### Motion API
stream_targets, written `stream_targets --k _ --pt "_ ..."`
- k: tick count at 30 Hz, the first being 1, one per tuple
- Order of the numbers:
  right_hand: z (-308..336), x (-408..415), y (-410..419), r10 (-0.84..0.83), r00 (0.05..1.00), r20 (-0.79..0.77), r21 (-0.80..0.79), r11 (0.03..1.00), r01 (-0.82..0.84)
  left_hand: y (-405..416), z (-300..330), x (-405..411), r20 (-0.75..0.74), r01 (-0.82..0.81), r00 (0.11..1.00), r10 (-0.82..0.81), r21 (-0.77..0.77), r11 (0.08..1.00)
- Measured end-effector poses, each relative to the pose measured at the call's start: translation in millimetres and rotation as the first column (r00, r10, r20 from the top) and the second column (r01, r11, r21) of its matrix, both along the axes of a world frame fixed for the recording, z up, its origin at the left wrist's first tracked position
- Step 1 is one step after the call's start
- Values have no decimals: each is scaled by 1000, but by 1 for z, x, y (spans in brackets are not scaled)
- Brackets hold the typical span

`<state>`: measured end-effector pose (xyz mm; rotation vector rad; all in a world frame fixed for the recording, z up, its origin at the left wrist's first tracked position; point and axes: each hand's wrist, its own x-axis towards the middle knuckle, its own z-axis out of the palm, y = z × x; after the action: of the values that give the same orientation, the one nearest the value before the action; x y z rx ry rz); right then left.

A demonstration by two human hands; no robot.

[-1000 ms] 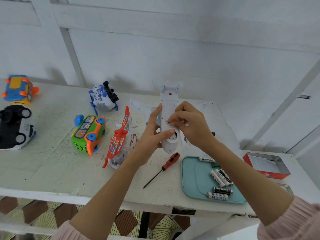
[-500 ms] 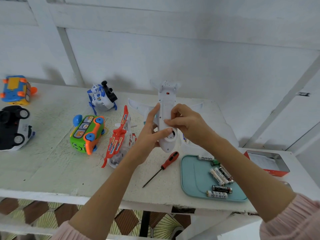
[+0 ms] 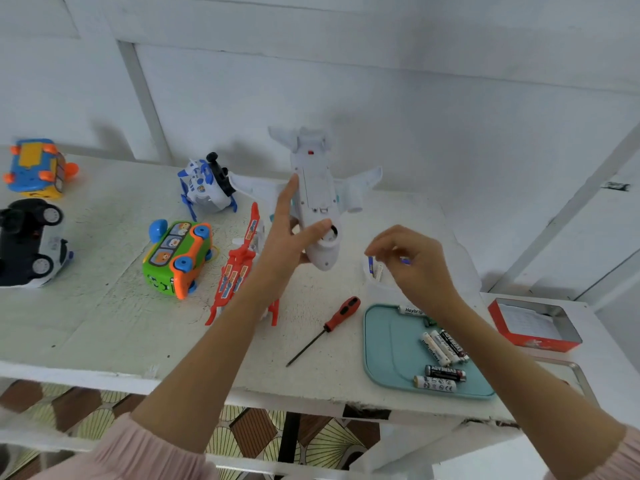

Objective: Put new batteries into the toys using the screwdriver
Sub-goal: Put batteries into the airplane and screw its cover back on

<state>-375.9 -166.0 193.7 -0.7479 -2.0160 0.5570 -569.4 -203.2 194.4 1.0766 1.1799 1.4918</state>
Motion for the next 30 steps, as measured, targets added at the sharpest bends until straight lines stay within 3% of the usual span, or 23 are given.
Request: stream_targets --k 3,5,8,10,14,19,23,26,30 --pt "-19 1 -14 176 956 235 -117 981 -152 -3 5 -3 -31 -42 999 42 9 999" --pt "-34 -4 -19 266 846 463 -125 964 -235 -7 4 -2 -39 -46 998 46 1 999" --pt "-54 -12 -19 226 684 693 19 943 -331 -12 -2 -1 -53 -51 997 51 -4 999" --pt "-65 -16 -15 163 673 722 147 913 -379 -15 -3 -1 -63 -54 997 53 -12 998" --pt "-71 -20 -16 154 756 636 188 919 -346 -19 -2 -2 -89 -70 994 68 -29 997" --pt "-54 -14 -21 258 847 465 -120 966 -228 -19 -1 -2 -191 -75 978 84 54 996" --pt "-20 -2 -29 240 951 193 -365 918 -157 -19 7 -2 -219 -59 972 83 115 992" --pt "4 8 -31 108 994 4 -329 939 -101 -17 13 -2 -240 -26 969 58 135 990" --pt "16 21 -23 -100 993 -58 -151 984 90 -18 16 3 -281 -16 958 60 155 988"
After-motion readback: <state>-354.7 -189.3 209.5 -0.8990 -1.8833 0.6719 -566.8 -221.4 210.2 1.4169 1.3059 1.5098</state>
